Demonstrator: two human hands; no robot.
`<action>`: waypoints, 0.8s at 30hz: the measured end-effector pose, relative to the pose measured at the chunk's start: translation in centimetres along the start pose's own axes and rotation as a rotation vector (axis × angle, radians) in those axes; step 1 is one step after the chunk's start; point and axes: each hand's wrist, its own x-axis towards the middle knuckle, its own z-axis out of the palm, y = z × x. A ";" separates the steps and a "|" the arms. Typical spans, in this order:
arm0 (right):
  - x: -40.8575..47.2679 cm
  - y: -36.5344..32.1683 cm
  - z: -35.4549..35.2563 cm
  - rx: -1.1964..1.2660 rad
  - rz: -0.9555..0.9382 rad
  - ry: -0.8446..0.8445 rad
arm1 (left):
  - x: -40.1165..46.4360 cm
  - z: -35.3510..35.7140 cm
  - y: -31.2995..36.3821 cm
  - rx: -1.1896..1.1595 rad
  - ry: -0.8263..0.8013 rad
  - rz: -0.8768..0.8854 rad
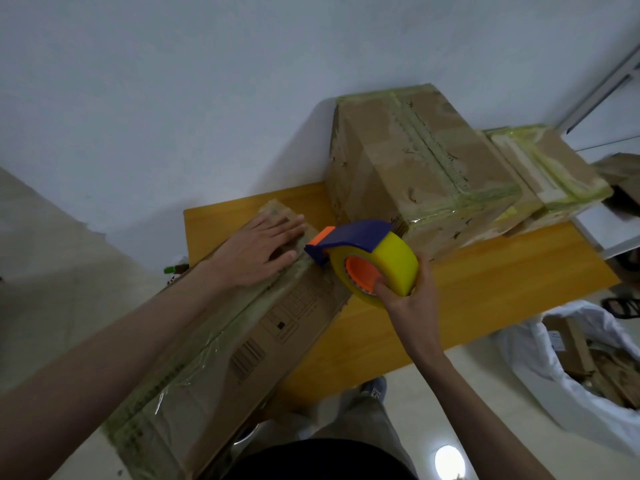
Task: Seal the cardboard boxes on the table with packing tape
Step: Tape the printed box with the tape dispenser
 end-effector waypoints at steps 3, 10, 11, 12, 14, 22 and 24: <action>0.0 0.0 0.0 0.002 0.003 -0.010 | 0.6 0.4 1.3 -0.116 -0.021 0.014; 0.0 -0.8 -0.2 -0.016 -0.025 -0.023 | 0.4 0.8 0.5 -0.102 -0.011 0.017; -0.1 -0.9 -0.4 -0.019 -0.024 -0.023 | 0.4 0.7 0.5 -0.091 -0.008 0.014; -0.2 -0.9 -0.7 -0.016 -0.024 -0.021 | 0.4 0.7 0.5 -0.081 -0.005 0.008; -0.6 -1.0 -1.8 -0.006 -0.027 -0.001 | 0.3 0.5 0.4 -0.061 0.000 -0.009; -2.8 1.1 -5.2 -0.035 0.006 0.054 | 0.1 0.7 0.8 -0.051 -0.002 0.016; -2.9 0.9 -4.9 -0.044 -0.011 0.048 | 0.0 0.5 0.9 -0.027 -0.020 0.019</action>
